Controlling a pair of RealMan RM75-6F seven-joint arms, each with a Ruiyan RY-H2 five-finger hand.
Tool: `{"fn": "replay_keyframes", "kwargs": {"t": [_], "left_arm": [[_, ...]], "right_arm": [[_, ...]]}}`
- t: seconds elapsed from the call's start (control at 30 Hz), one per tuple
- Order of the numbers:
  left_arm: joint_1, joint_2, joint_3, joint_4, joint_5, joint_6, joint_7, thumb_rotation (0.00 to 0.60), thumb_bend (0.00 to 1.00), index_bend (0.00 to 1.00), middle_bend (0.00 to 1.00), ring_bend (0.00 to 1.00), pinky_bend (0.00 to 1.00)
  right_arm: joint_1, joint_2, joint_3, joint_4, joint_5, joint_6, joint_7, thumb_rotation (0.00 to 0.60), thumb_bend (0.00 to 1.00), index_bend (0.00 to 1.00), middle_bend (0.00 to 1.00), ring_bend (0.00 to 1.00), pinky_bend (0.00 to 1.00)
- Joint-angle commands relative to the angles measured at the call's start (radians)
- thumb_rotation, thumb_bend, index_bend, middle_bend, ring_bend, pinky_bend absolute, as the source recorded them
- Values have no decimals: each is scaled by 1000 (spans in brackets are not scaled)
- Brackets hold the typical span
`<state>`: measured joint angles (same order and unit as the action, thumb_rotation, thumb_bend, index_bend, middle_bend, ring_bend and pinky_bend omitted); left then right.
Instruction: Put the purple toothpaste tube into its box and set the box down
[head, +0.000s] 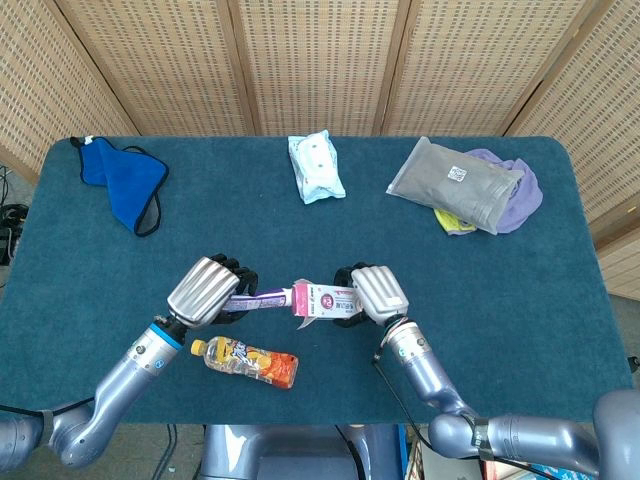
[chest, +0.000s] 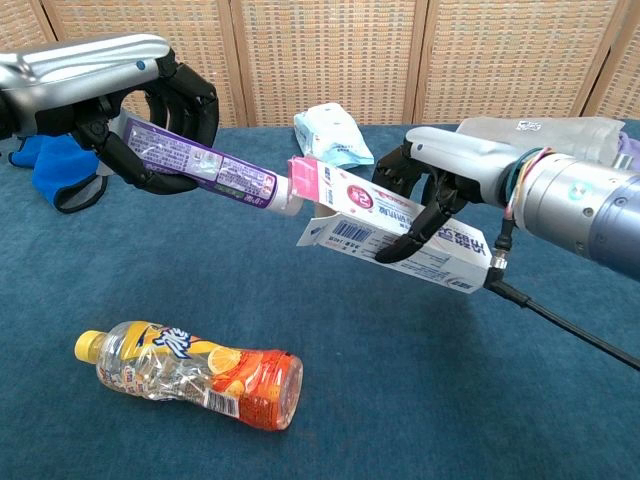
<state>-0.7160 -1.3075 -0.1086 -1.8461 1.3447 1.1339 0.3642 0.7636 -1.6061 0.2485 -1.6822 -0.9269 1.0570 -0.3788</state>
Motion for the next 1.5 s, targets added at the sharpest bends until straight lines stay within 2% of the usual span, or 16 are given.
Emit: {"fn": "replay_keyframes", "kwargs": {"t": [0.03,0.6,1.13,1.5], "left_arm": [[6,-8,1,9,13,4,-16,600,349,755,622,499,485],[21,-1,4,6,46,2,-48,600,348,755,624,501,486],[31,-101,-6,87,103,34,-130,600,349,755,624,501,486],[31,-128,-14,113,102,28,-123,600,349,755,624,501,486]], "right_arm": [[0,0,0,-1,1,1,-1,600,95,536,478,359,415],[3,-3,-3,2,9,3,-4,600,95,536,479,359,415],[4,1,0,-11,9,6,-1,600,95,535,478,359,415],[8,10,3,-34,7,11,-7,600,95,536,478,359,415]]}}
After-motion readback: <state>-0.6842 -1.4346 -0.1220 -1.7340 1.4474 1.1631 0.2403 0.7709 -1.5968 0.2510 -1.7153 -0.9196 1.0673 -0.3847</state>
